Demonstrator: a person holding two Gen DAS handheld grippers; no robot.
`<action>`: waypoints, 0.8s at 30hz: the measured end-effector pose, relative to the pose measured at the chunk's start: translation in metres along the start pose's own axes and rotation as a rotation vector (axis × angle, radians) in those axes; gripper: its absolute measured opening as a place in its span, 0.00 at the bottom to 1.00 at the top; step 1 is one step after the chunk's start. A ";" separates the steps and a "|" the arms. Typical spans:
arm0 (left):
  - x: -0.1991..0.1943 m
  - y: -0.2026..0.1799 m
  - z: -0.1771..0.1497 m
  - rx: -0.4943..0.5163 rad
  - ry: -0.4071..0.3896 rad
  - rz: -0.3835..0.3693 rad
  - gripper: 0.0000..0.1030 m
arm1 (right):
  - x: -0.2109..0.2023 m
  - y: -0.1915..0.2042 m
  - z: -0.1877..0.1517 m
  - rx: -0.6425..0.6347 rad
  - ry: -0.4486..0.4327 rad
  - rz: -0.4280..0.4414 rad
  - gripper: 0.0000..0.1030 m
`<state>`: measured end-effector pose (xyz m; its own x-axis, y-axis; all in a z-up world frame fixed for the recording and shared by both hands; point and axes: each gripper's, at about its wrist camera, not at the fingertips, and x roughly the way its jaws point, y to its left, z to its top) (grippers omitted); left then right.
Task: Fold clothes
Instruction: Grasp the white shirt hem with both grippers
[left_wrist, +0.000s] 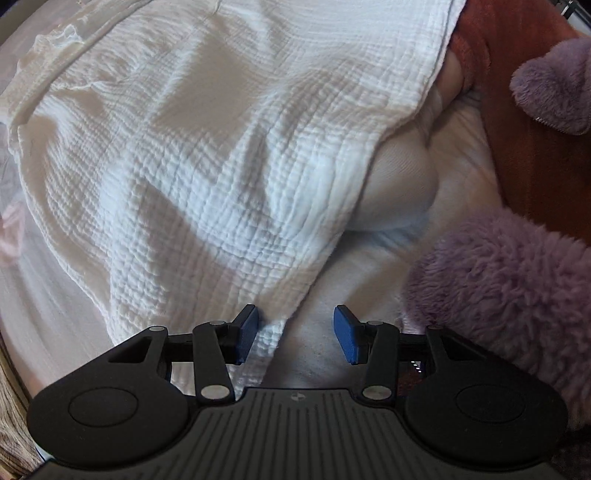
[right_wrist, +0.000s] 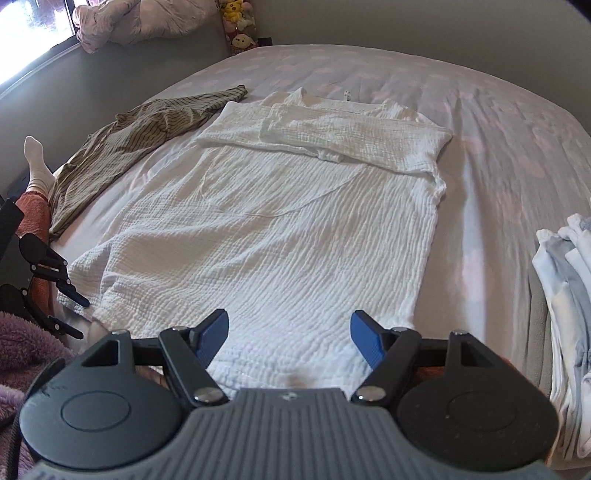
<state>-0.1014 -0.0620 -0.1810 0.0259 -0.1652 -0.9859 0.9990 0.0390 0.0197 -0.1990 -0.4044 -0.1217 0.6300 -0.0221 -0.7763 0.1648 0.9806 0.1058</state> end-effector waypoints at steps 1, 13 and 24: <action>0.001 0.000 -0.001 -0.009 -0.004 -0.001 0.43 | -0.001 0.000 0.000 -0.012 0.001 0.001 0.73; -0.004 0.006 -0.021 -0.104 -0.047 0.075 0.06 | -0.008 0.040 -0.010 -0.458 0.153 0.029 0.73; -0.012 0.005 -0.046 -0.095 -0.037 0.080 0.14 | 0.011 0.046 -0.022 -0.701 0.299 -0.075 0.73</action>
<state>-0.0986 -0.0147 -0.1767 0.1079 -0.1941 -0.9750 0.9859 0.1468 0.0799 -0.2010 -0.3553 -0.1390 0.3873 -0.1375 -0.9117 -0.3837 0.8751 -0.2950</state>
